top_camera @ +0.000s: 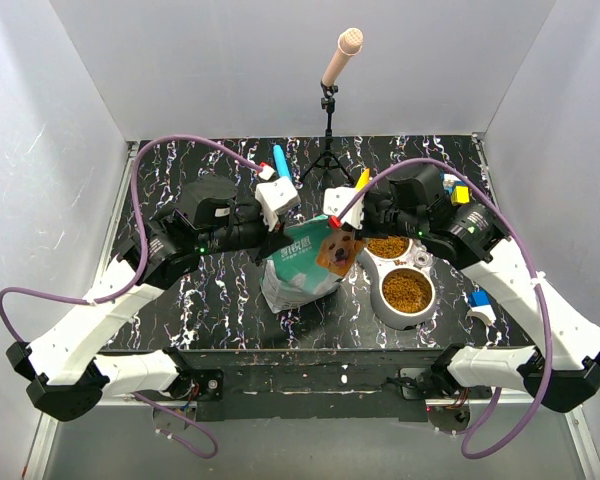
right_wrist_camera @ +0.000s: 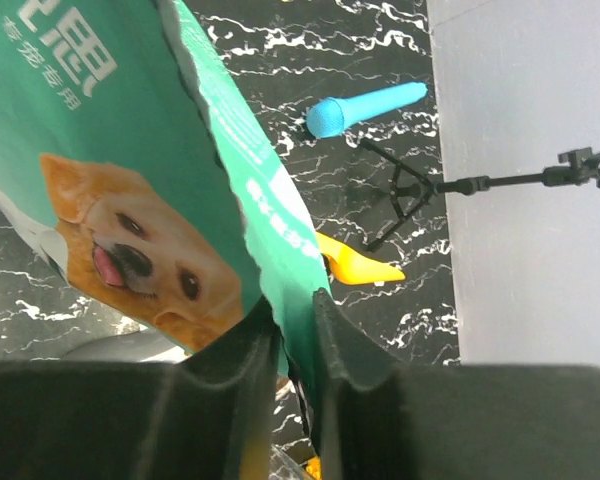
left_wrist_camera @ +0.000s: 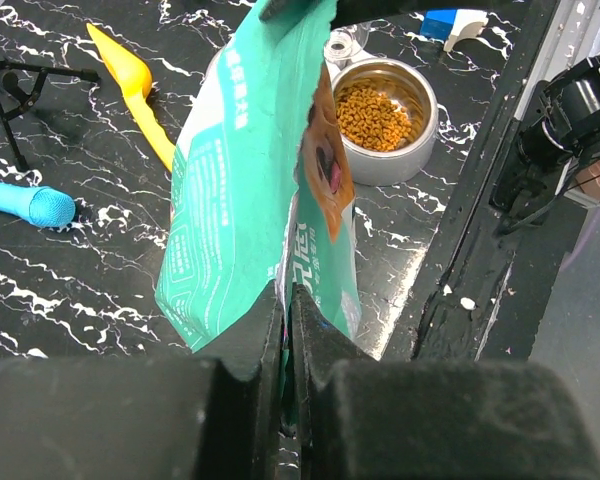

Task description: Serve the pet food

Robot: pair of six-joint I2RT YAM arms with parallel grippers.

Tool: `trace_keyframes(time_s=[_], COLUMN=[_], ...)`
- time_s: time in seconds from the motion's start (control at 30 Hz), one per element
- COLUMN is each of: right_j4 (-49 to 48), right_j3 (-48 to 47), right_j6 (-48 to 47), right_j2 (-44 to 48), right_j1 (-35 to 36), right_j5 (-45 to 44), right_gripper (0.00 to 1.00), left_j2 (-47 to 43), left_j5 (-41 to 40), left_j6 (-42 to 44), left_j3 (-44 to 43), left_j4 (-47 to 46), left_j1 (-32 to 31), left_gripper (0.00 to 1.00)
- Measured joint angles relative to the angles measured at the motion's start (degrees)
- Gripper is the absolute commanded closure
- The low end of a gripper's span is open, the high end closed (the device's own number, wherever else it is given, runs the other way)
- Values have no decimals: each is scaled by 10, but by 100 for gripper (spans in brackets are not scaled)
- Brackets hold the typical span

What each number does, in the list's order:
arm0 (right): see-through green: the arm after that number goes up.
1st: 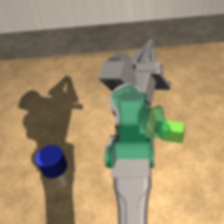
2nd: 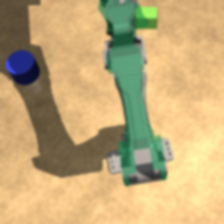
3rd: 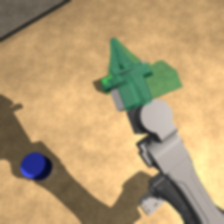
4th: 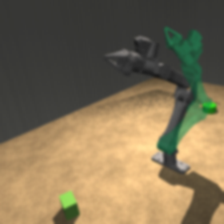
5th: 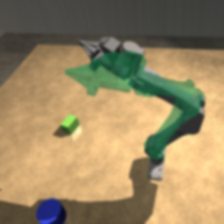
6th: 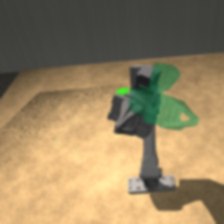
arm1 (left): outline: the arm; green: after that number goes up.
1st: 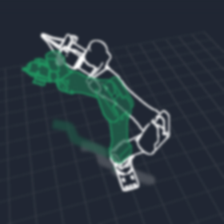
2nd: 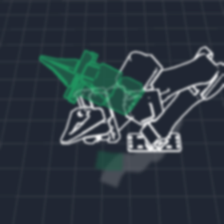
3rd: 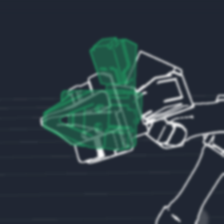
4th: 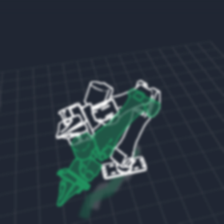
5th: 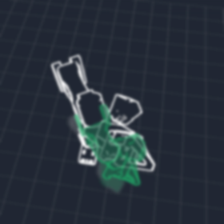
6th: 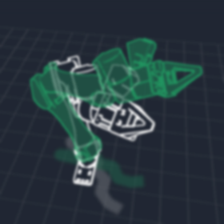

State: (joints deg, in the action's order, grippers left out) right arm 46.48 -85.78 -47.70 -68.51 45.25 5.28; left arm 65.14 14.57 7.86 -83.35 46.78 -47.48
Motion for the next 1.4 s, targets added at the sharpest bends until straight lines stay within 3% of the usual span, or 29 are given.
trace_keyframes(time_s=[0.13, 0.23, 0.43, 0.63, 0.77, 0.9, 1.03, 1.27, 1.4], right_j4=[-7, -8, 0, 9, 14, 3, -66, -208, -179], right_j3=[-1, -1, -1, -1, -1, -7, -14, -87, -207], right_j6=[4, 5, 11, 33, 57, 111, 210, 381, 463], right_j2=[7, 19, 57, 81, 82, 83, 102, 135, 94], right_j1=[-7, -16, -42, -54, -55, -56, -56, -58, -58], right_j5=[-11, -19, -19, -1, 0, -21, -102, -339, -466], right_gripper=[55, 42, 39, 34, 31, 20, 16, 14, 13], left_j2=[0, -1, -1, 3, 9, 11, 12, 17, 34], left_j5=[0, 0, 2, 15, 18, 5, -32, -150, -202], left_j6=[0, 0, 0, -3, -5, -9, -15, -19, -6], left_j3=[0, -1, -1, -1, -8, -41, -116, -234, -272], left_j4=[1, 4, 10, 10, 11, 12, -10, -109, -144], left_j1=[0, 0, 0, 0, 0, 0, 0, 0, 0], left_gripper=[98, 85, 61, 53, 43, 31, 4, 2, 2])
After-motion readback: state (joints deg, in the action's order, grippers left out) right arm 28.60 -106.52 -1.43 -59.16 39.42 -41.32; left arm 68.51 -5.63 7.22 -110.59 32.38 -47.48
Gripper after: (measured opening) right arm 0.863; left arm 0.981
